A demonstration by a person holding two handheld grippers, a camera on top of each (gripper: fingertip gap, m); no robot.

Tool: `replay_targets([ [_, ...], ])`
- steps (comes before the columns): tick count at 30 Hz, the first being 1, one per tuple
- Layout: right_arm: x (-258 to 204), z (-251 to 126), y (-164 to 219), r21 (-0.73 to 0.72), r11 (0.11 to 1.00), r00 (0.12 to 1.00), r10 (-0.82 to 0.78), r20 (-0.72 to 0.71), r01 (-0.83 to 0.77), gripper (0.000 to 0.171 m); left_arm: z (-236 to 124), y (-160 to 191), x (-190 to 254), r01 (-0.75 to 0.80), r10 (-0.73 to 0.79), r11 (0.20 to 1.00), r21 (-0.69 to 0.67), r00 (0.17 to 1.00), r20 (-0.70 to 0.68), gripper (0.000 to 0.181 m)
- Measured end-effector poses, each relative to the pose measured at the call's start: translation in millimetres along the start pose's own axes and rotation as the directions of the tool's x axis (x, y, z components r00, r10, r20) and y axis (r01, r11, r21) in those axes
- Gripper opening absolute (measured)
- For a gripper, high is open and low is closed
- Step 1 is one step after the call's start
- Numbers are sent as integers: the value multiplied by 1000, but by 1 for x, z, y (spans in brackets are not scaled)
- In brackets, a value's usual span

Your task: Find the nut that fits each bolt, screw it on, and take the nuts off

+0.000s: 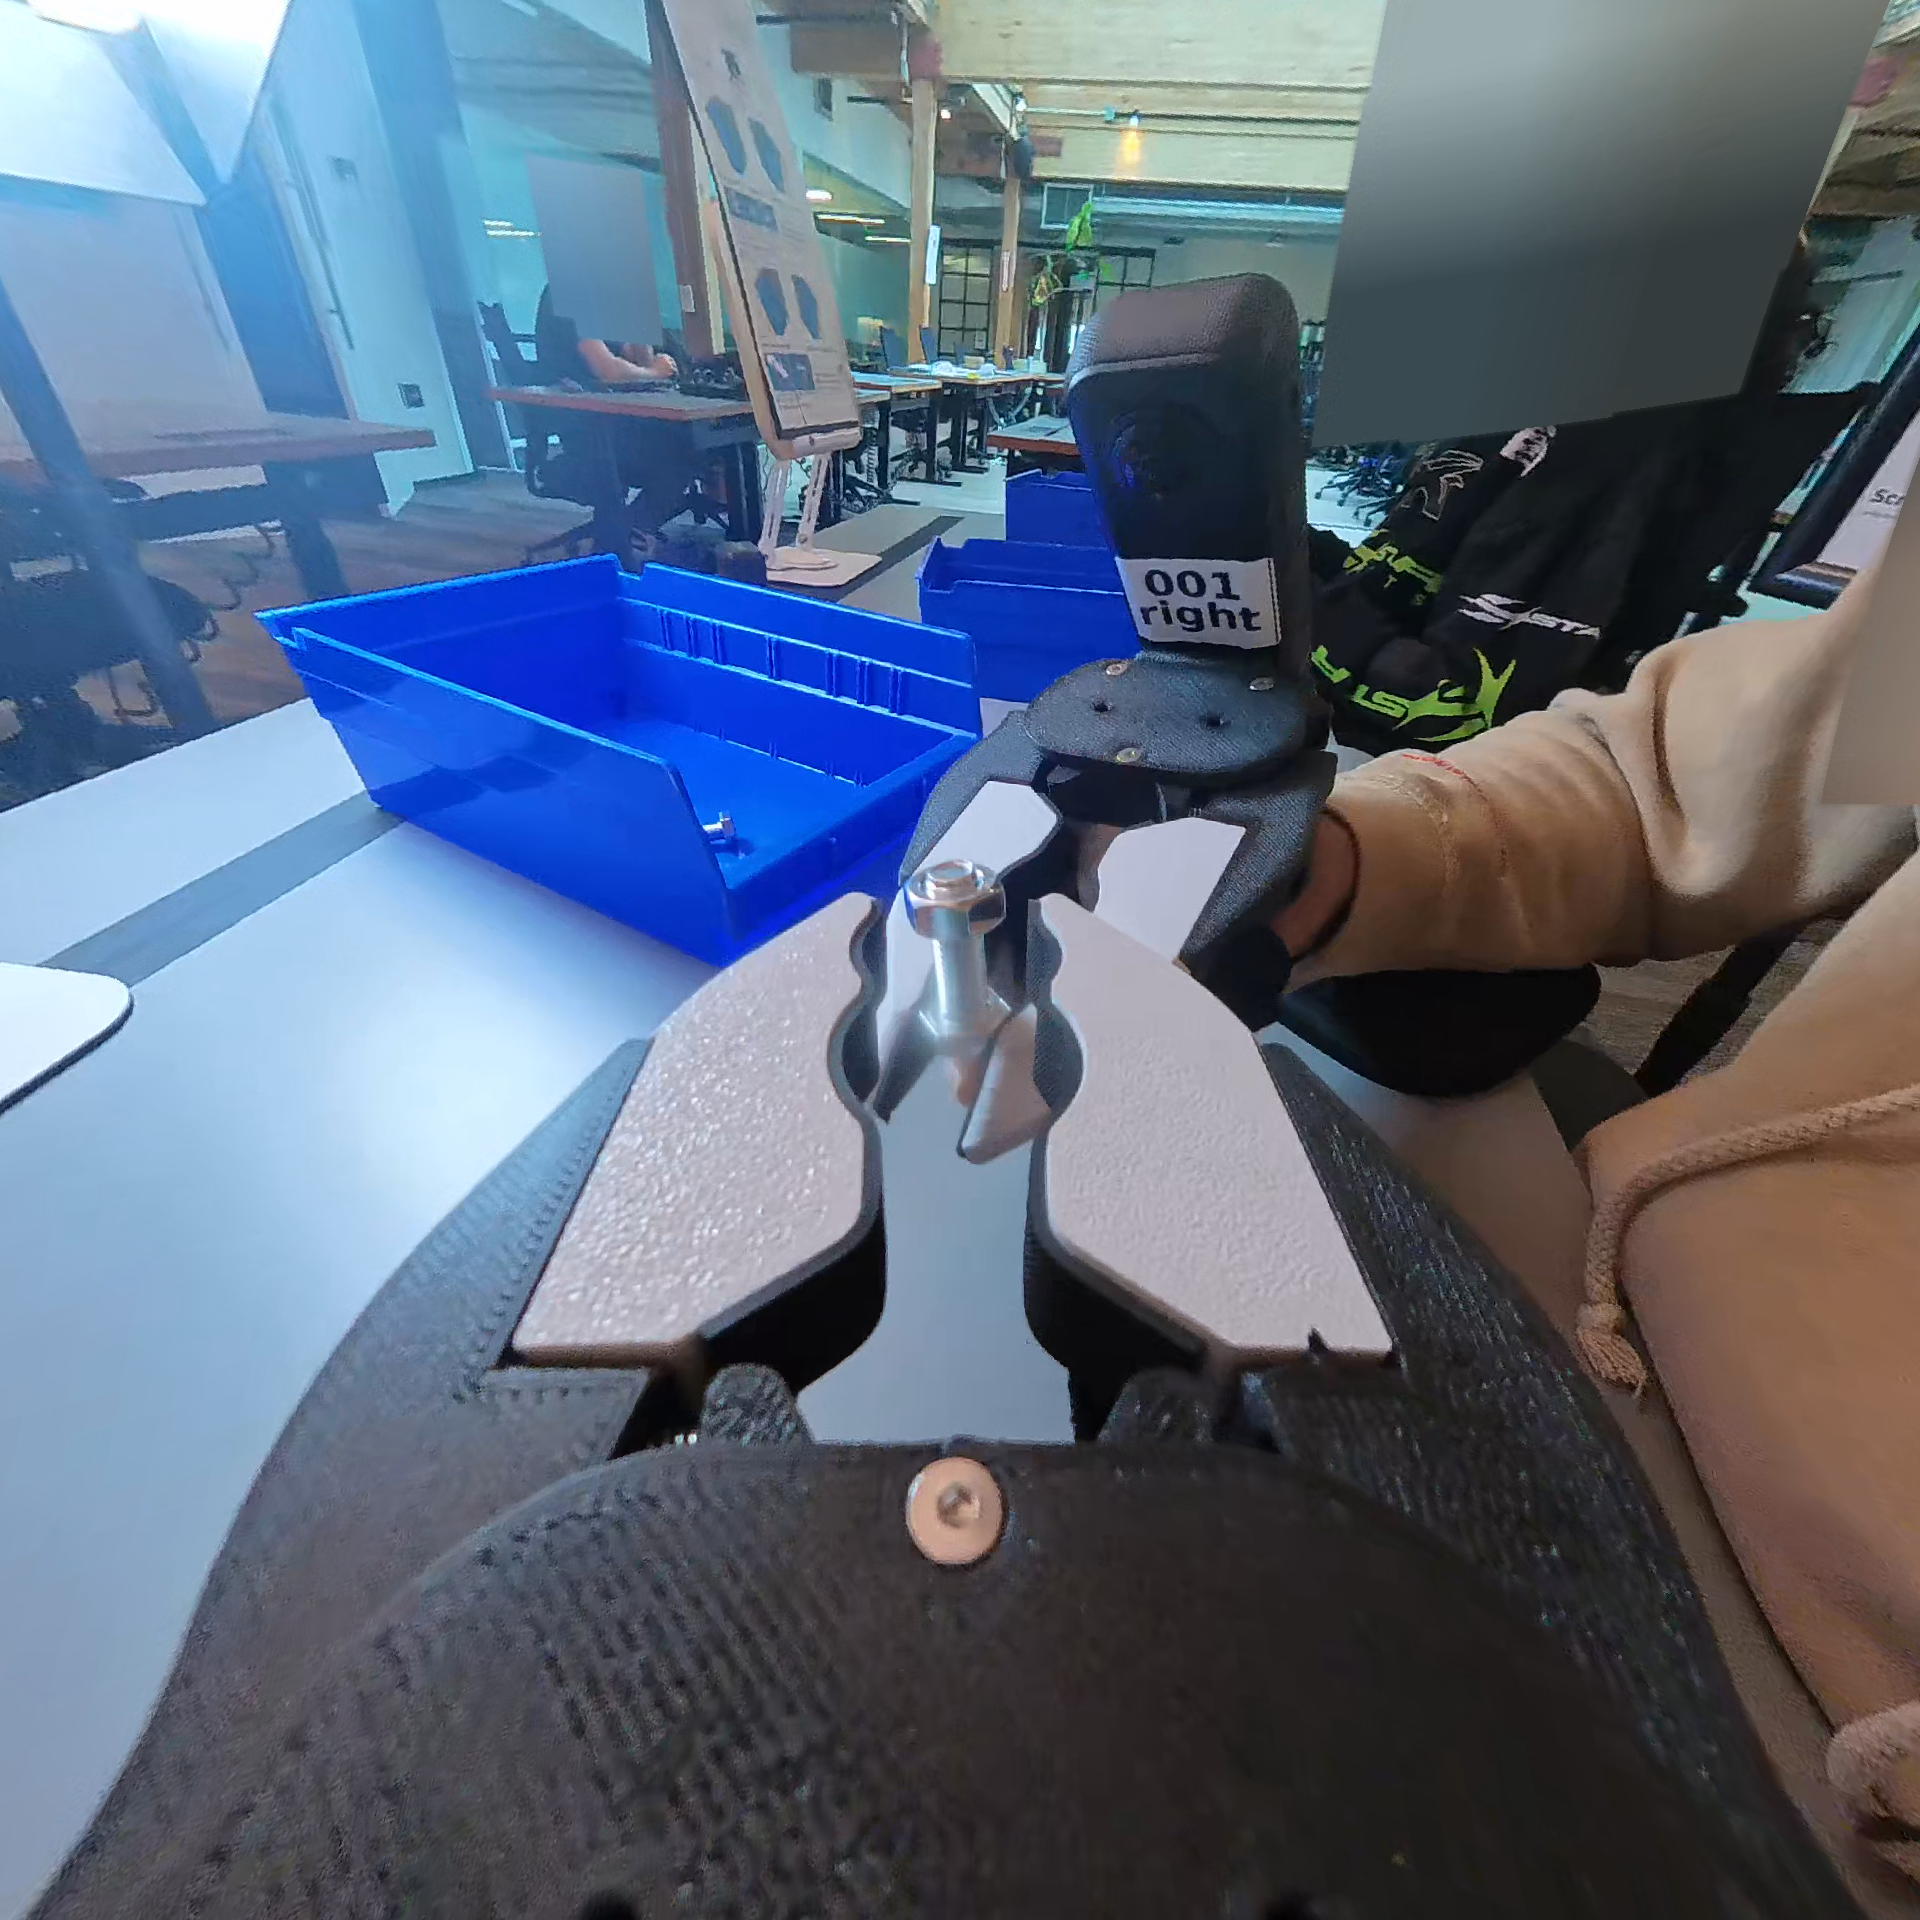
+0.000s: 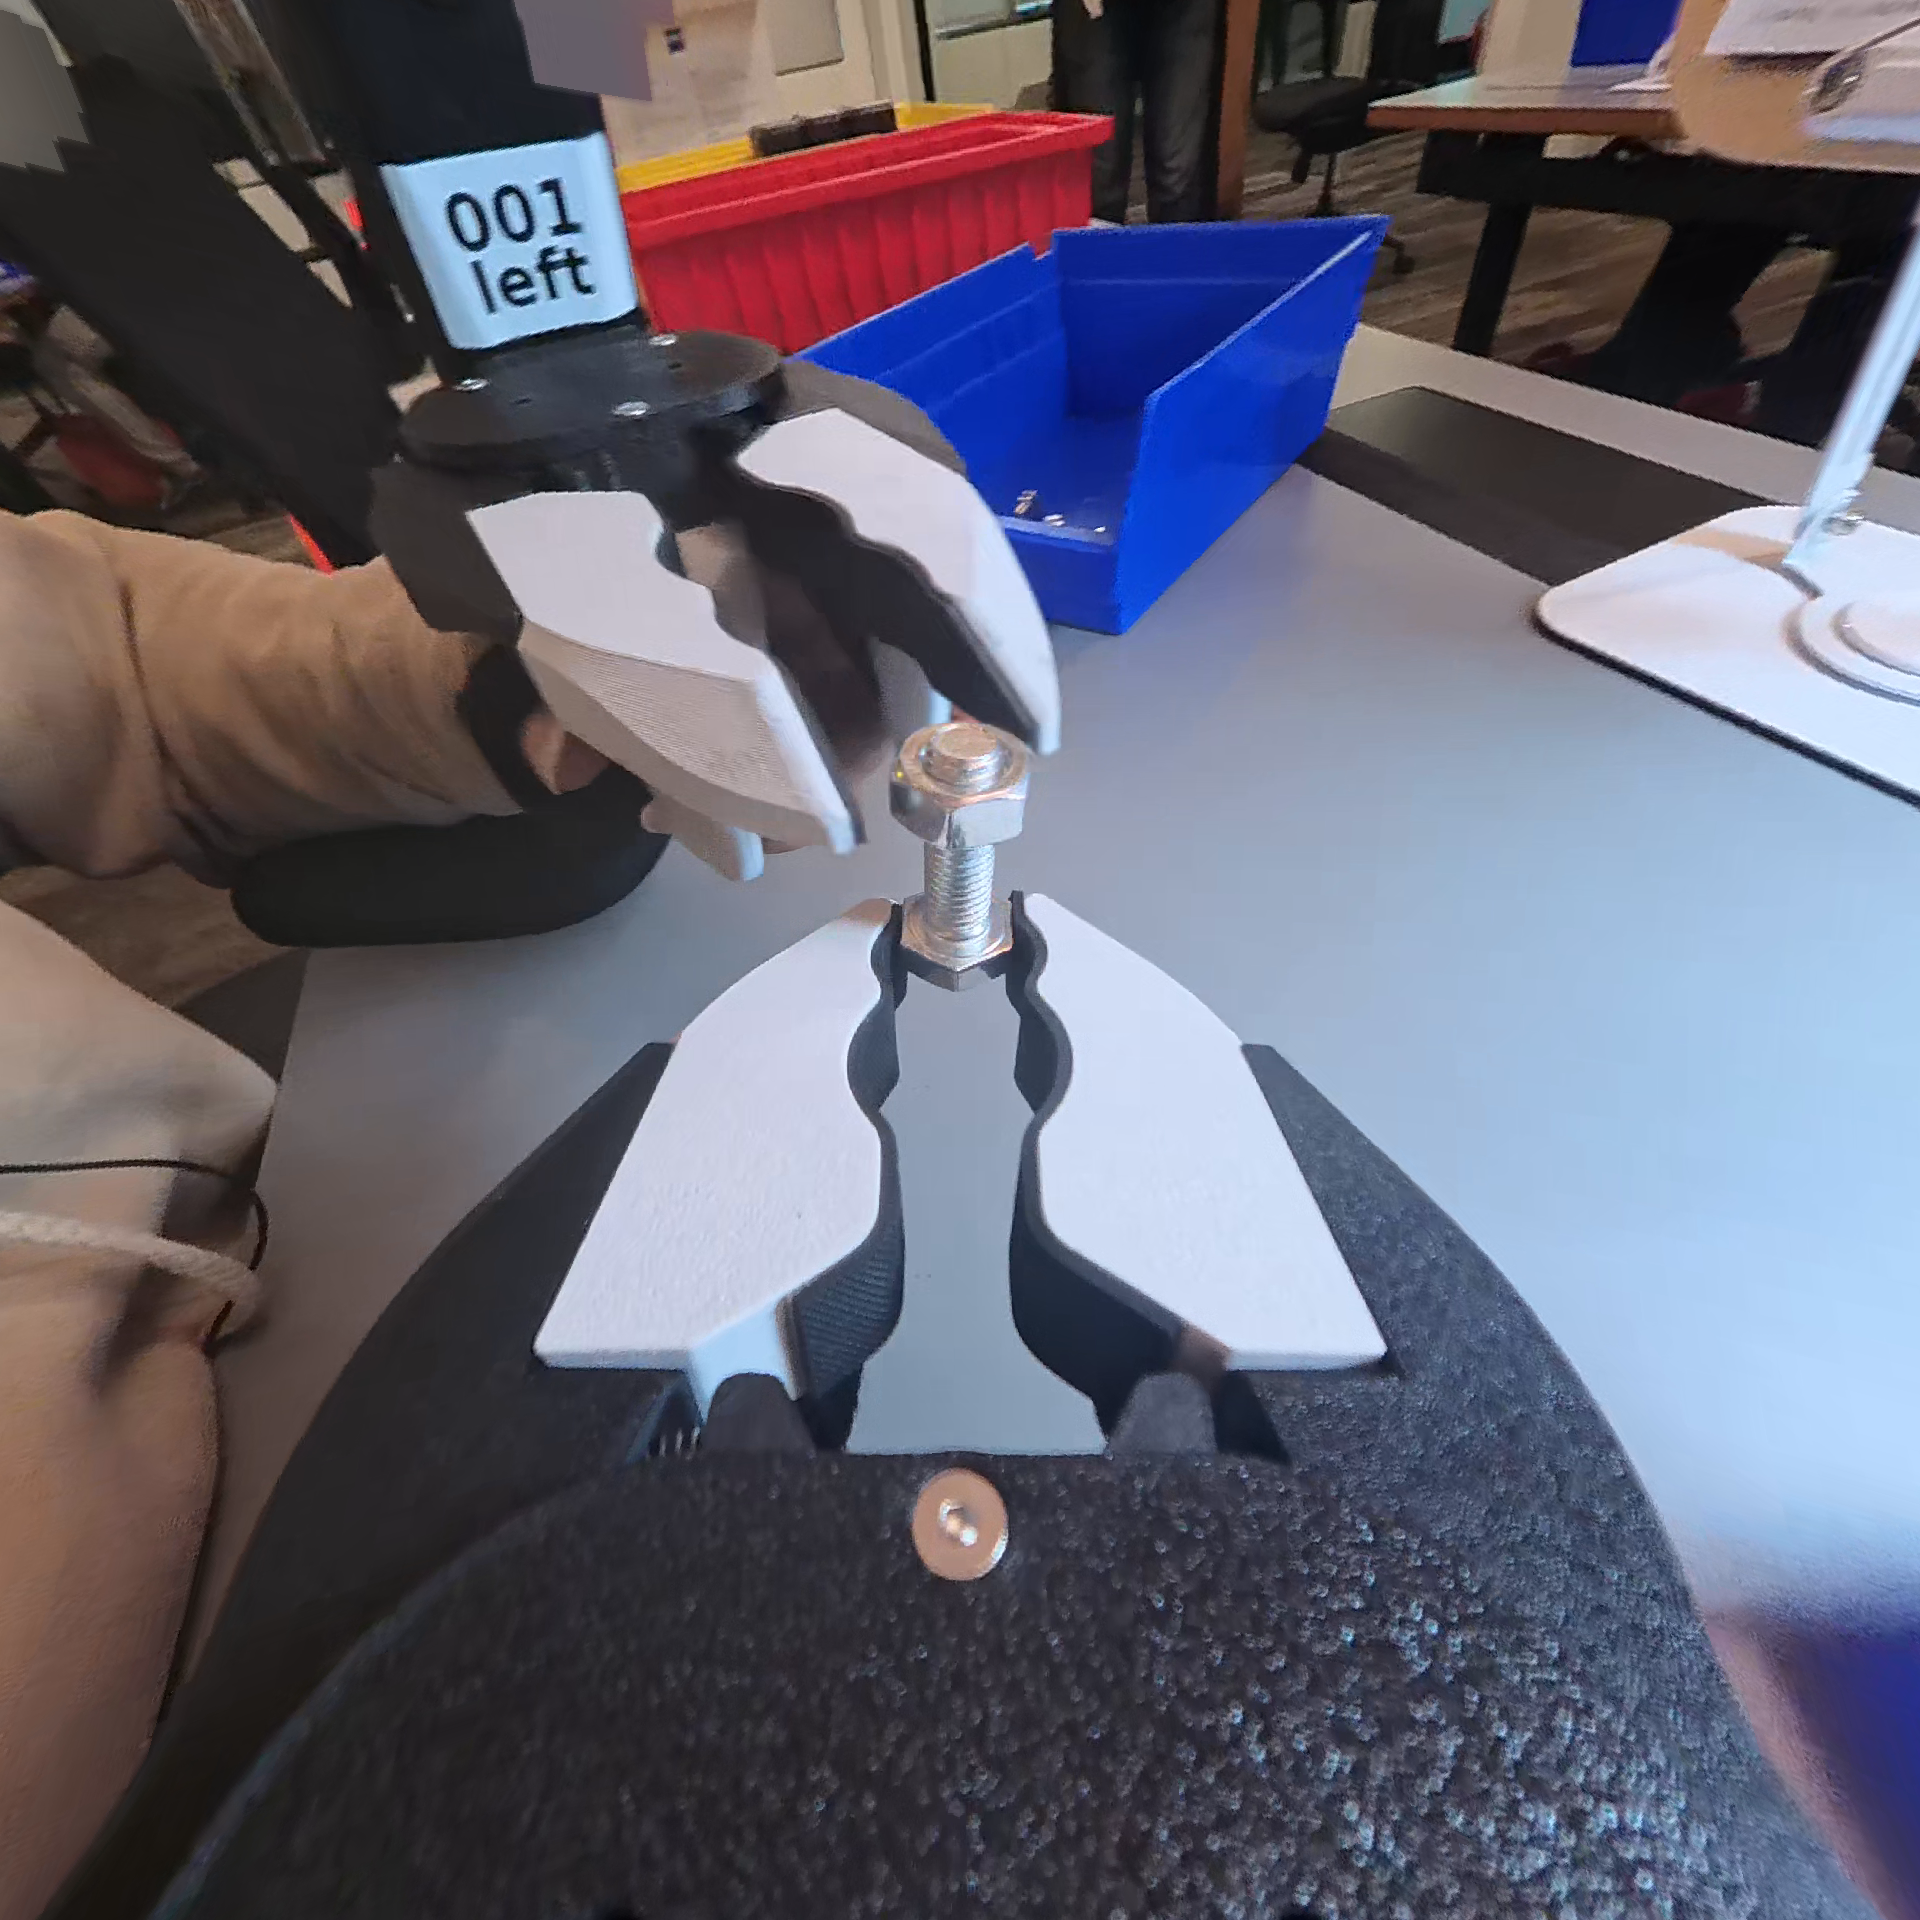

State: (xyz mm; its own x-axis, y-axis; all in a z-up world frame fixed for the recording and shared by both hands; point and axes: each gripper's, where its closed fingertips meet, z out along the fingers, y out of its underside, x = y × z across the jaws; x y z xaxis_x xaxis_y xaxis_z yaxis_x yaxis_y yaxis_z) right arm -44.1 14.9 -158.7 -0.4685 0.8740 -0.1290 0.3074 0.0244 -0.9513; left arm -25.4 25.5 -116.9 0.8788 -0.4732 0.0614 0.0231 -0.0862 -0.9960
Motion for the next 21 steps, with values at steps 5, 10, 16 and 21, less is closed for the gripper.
replay_targets([
  [5,-12,5,3,-15,1000,999,-22,43,23,18,3,8,8,-9,7,999,-48,999,-48,18],
  [10,-12,1,-6,48,999,999,-25,47,22,18,0,-2,5,-17,17,1000,-3,1000,-20,18],
  [16,-14,-3,-16,135,991,998,-26,57,18,18,-1,-9,5,-3,4,999,32,1000,-5,19],
  [21,-7,-6,-19,154,988,1000,-9,25,6,18,-5,-16,15,1,2,999,51,998,-60,28],
])
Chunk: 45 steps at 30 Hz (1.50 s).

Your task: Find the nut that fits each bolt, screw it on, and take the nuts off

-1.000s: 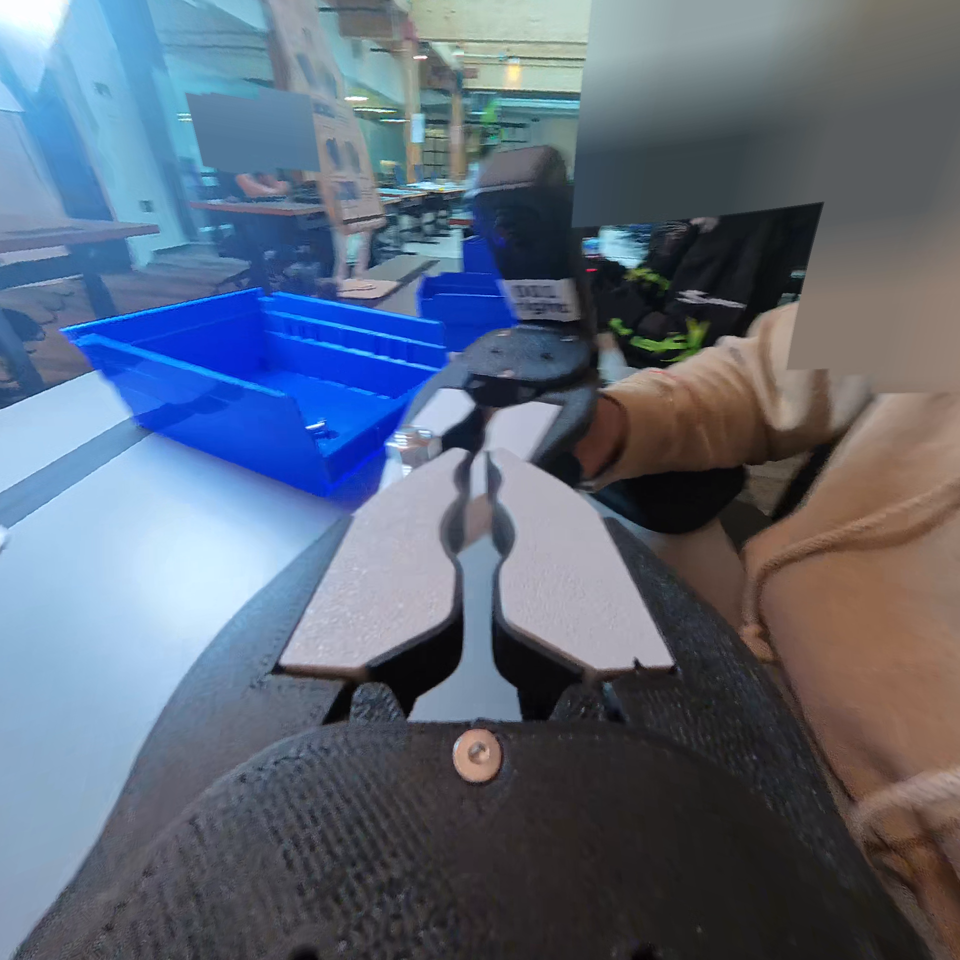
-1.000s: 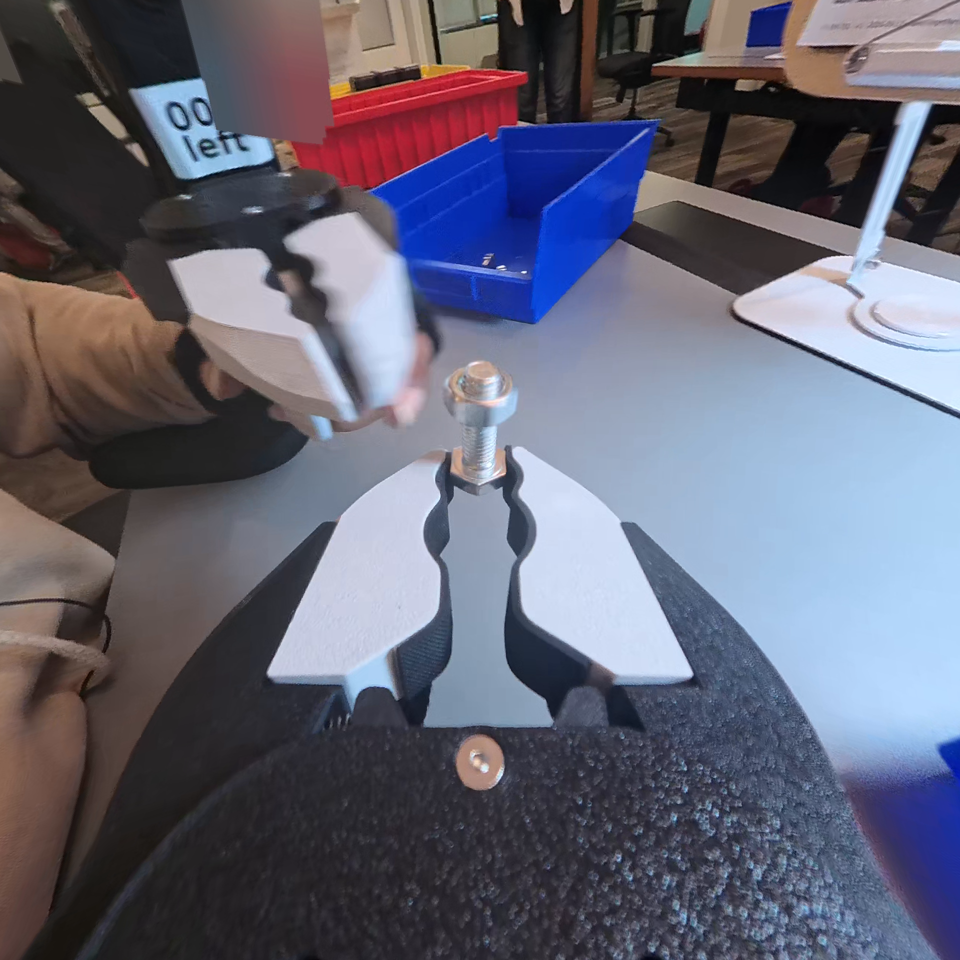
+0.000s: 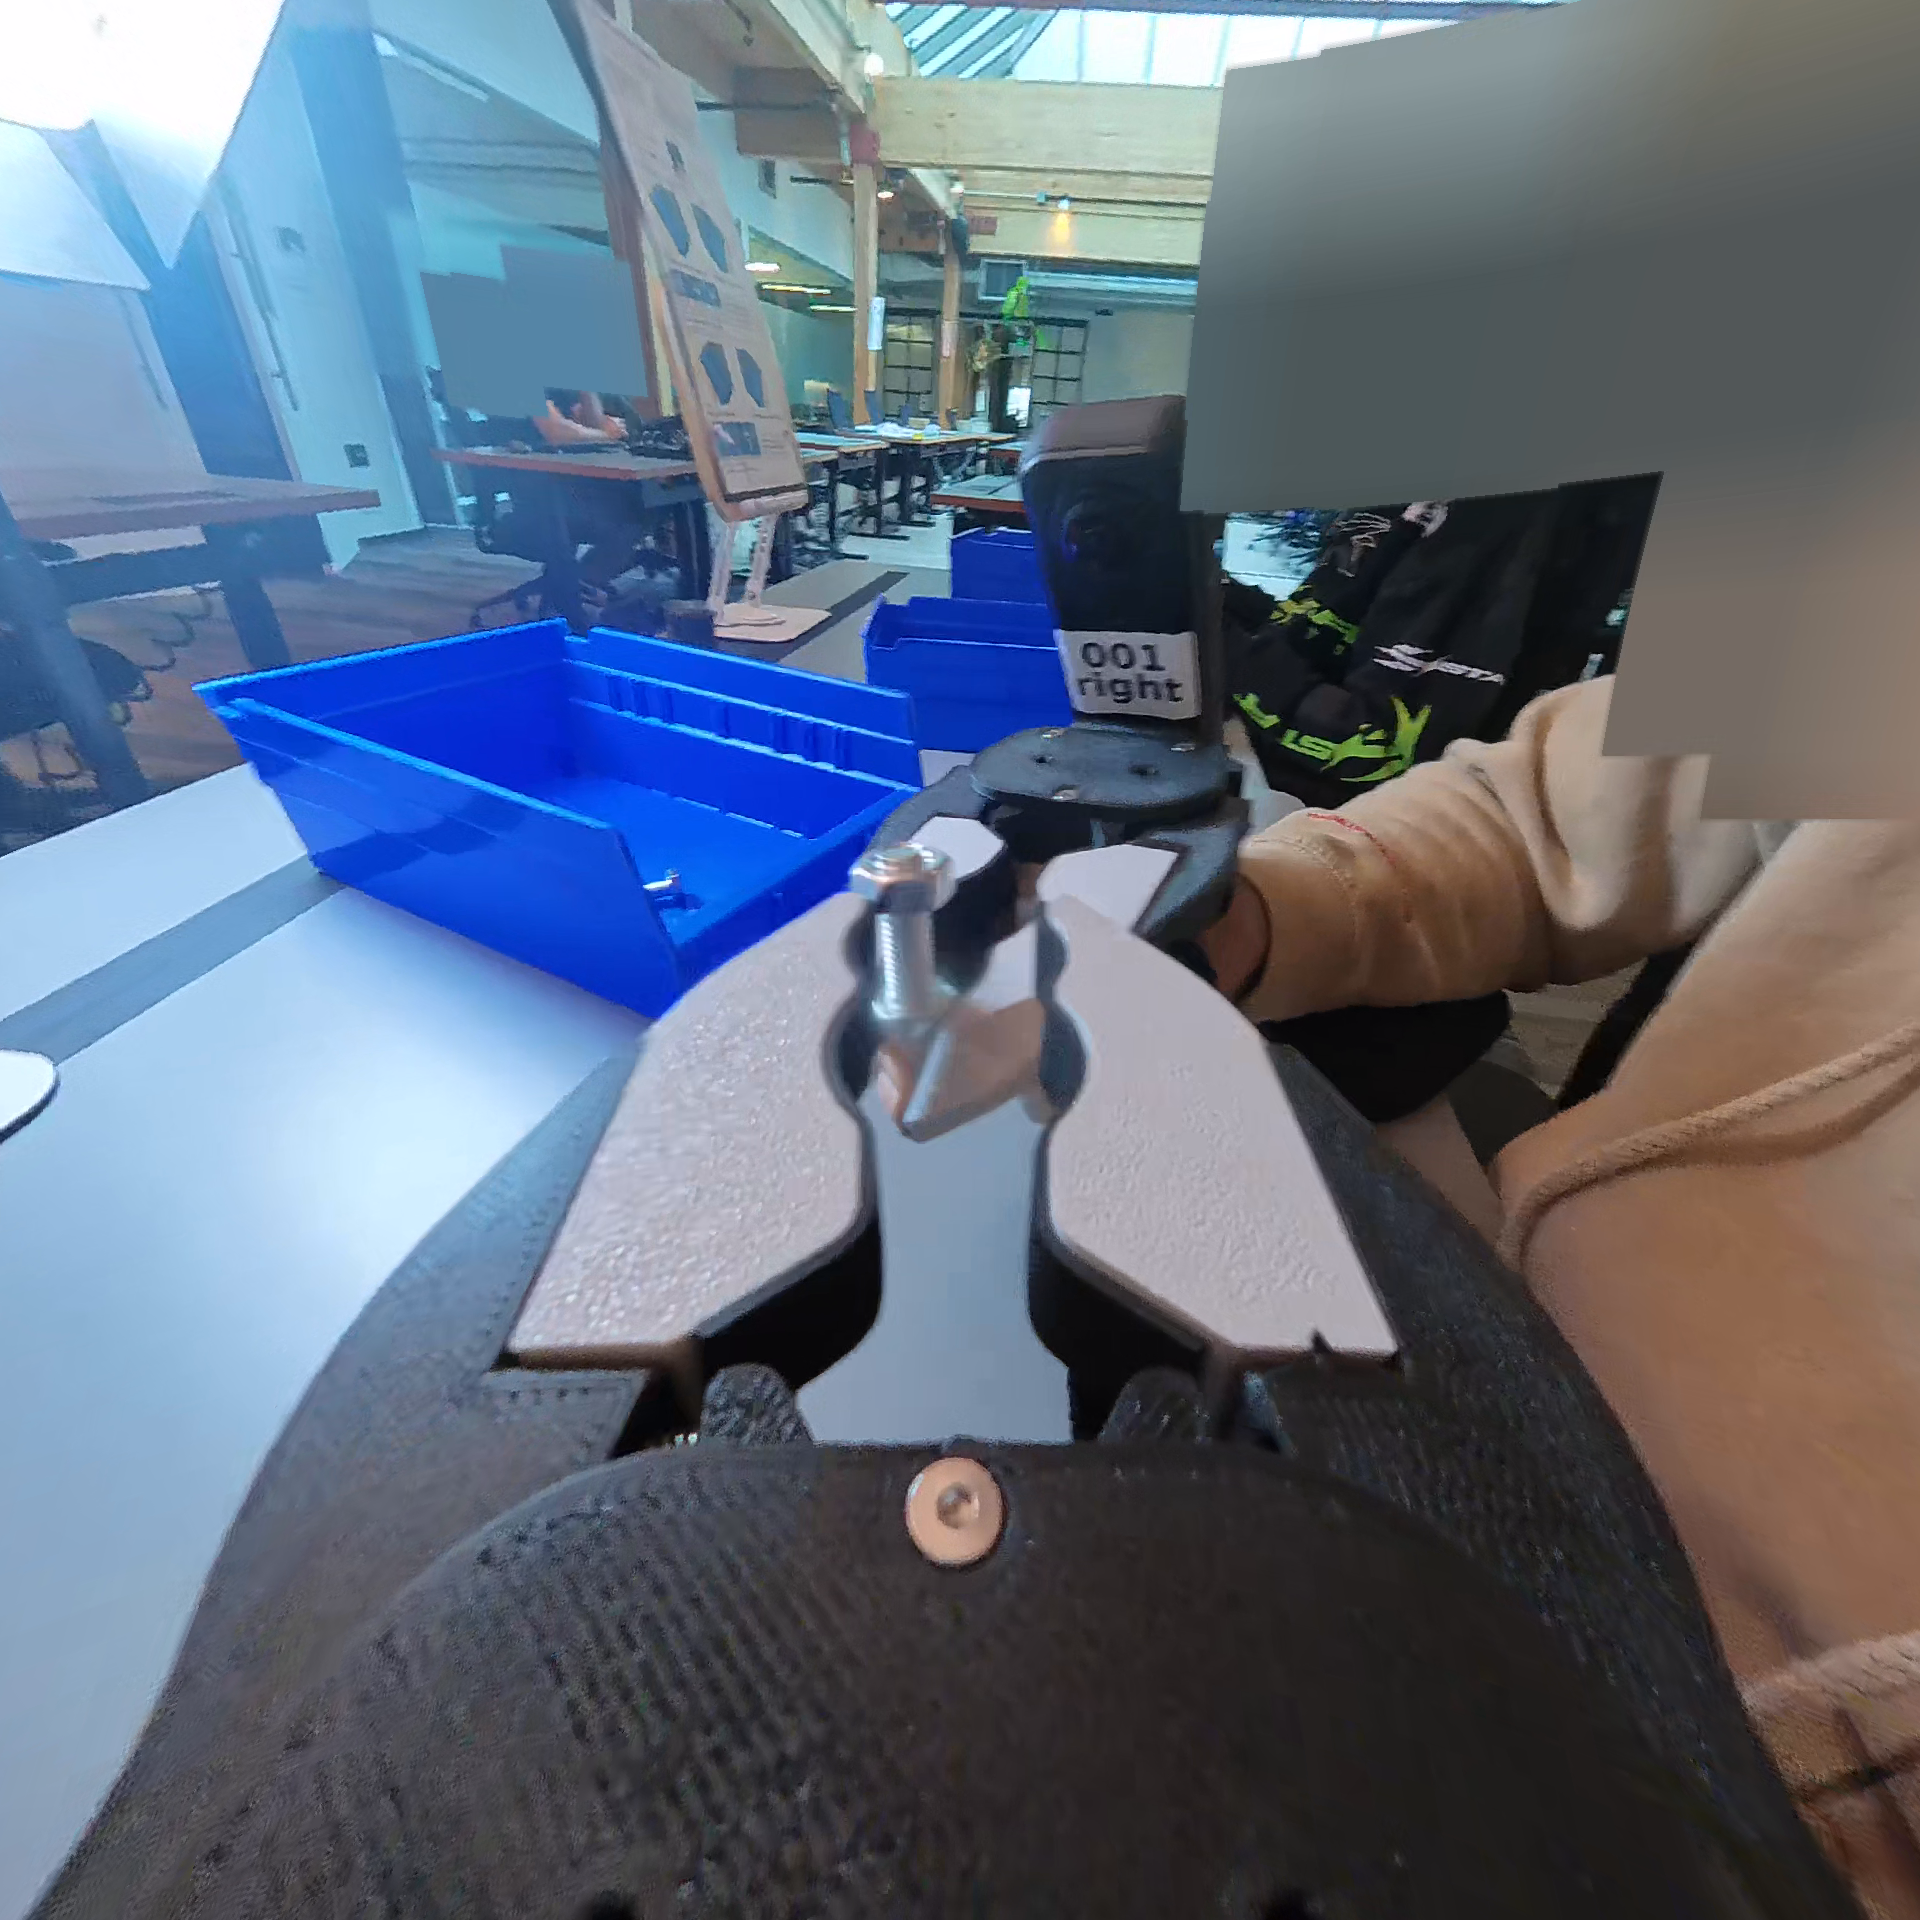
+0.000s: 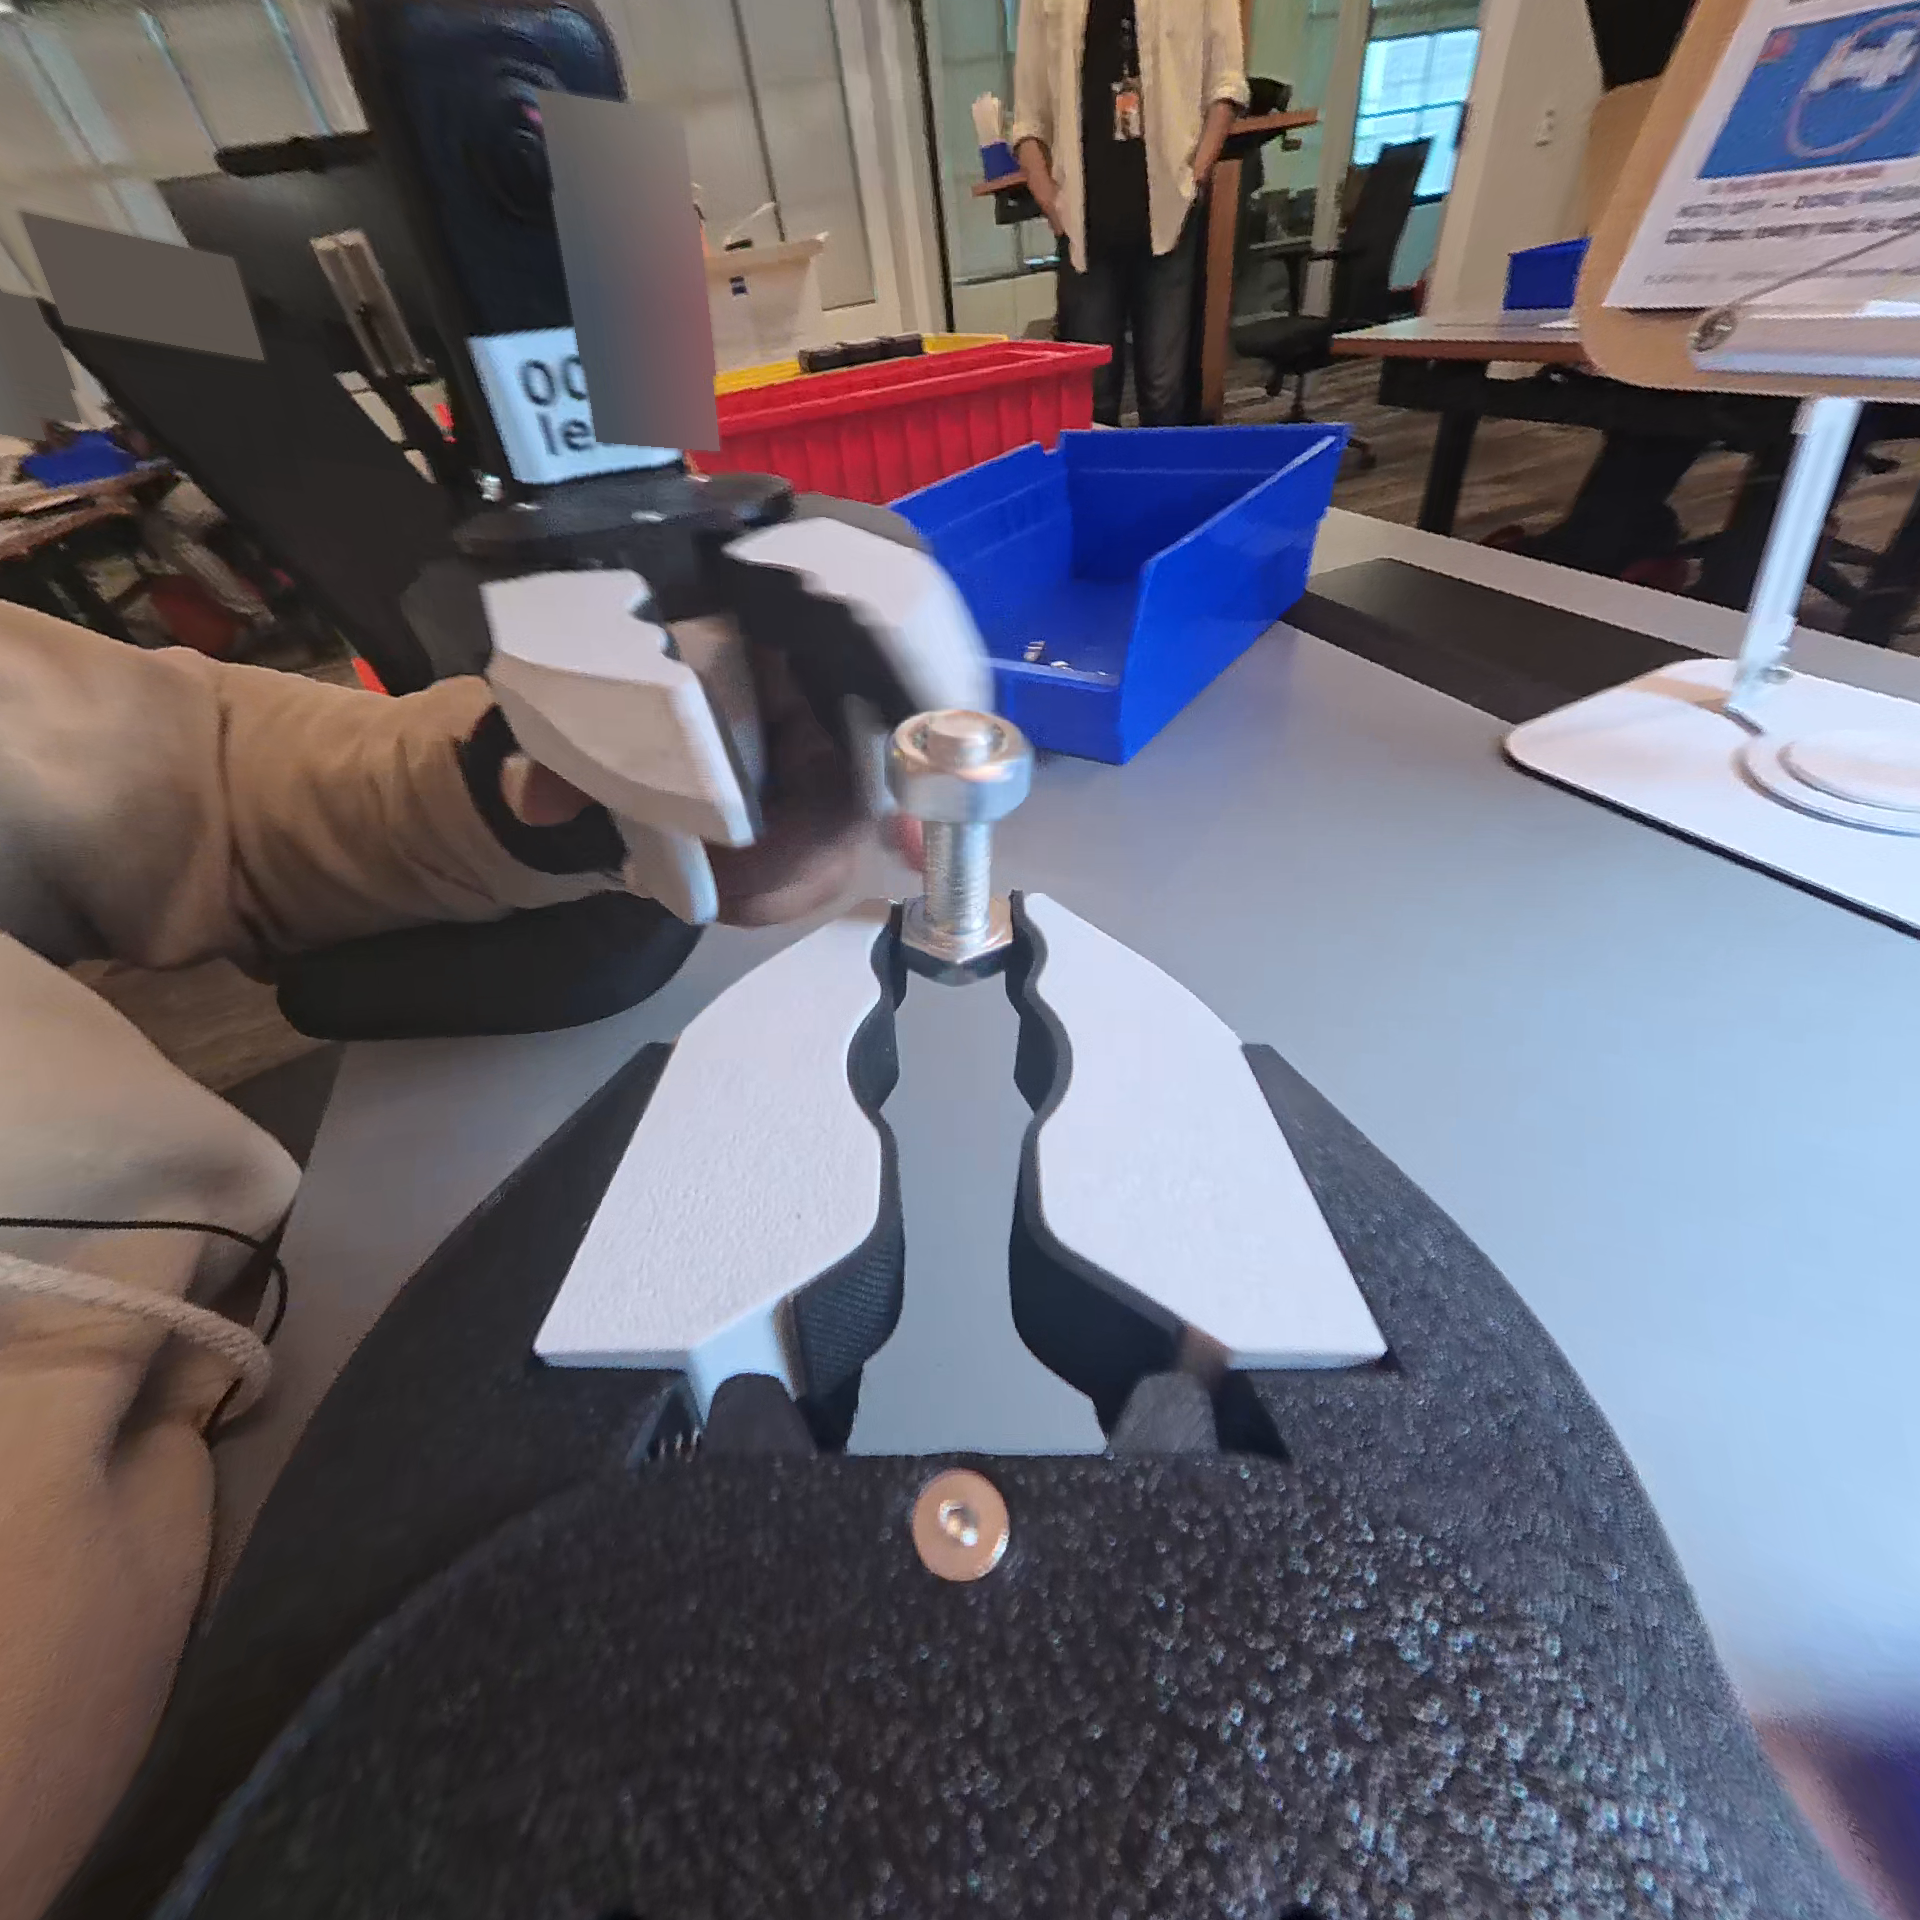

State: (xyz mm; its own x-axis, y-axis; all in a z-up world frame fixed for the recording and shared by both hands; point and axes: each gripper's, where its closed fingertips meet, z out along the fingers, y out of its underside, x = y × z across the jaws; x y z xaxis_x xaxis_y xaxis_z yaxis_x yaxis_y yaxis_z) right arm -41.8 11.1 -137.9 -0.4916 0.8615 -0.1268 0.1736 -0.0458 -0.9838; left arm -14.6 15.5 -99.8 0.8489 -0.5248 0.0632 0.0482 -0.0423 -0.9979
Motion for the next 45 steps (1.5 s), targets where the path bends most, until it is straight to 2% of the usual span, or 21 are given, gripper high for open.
replay_targets([
  [1,5,-1,0,-4,1000,1000,8,-22,-8,18,-3,-3,9,-14,14,1000,11,998,-64,2],
  [4,16,-6,-1,-5,999,998,37,-55,-37,18,-4,-7,12,-37,38,999,18,998,-55,8],
  [7,11,-4,-1,-15,1000,999,7,-45,-7,18,-3,-3,-5,-25,25,1000,10,999,45,15],
  [11,0,2,6,-47,999,1000,-21,-12,20,18,0,2,-17,29,-29,1000,6,995,92,34],
  [15,1,2,7,-58,998,999,-28,-20,27,18,0,1,-5,9,-9,1000,-7,999,33,26],
  [16,5,1,6,-57,998,999,-21,-37,19,18,-2,-1,-1,0,0,1000,-2,1000,4,9],
  [17,10,-1,5,-53,999,999,-11,-51,8,18,-4,-6,3,6,-6,1000,22,1000,-20,8],
  [22,12,-5,1,-43,999,998,-19,-59,17,18,-5,-5,-6,6,-6,1000,23,999,31,12],
  [25,4,0,5,-57,998,999,-33,-33,31,18,-2,-1,-13,20,-21,1000,11,997,69,26],
  [27,0,2,7,-66,997,999,-39,-20,37,18,0,1,-9,9,-9,1000,-2,999,54,28],
  [29,2,1,7,-68,997,999,-36,-28,34,18,0,0,-4,-7,7,1000,-4,999,35,26],
  [31,8,-2,5,-61,998,999,-18,-47,15,18,-3,-5,6,-9,9,1000,8,1000,-29,5],
  [33,12,-4,3,-58,998,998,-16,-60,12,18,-5,-8,7,-21,21,1000,17,1000,-21,6],
  [36,7,-3,2,-60,998,999,-23,-42,20,18,-5,-7,-4,-23,22,999,24,999,43,15],
  [39,-1,1,6,-76,997,999,-35,-16,34,18,-2,-2,-11,-5,4,1000,6,997,79,32],
  [42,-2,2,7,-83,996,999,-41,-16,39,18,0,-2,-1,-31,31,999,-9,999,37,28],
  [44,5,-1,5,-77,997,999,-27,-39,24,18,-5,-6,8,-45,45,999,3,999,-24,6],
  [45,9,-3,4,-74,997,999,-21,-48,18,18,-6,-9,10,-38,39,999,14,999,-32,6],
])
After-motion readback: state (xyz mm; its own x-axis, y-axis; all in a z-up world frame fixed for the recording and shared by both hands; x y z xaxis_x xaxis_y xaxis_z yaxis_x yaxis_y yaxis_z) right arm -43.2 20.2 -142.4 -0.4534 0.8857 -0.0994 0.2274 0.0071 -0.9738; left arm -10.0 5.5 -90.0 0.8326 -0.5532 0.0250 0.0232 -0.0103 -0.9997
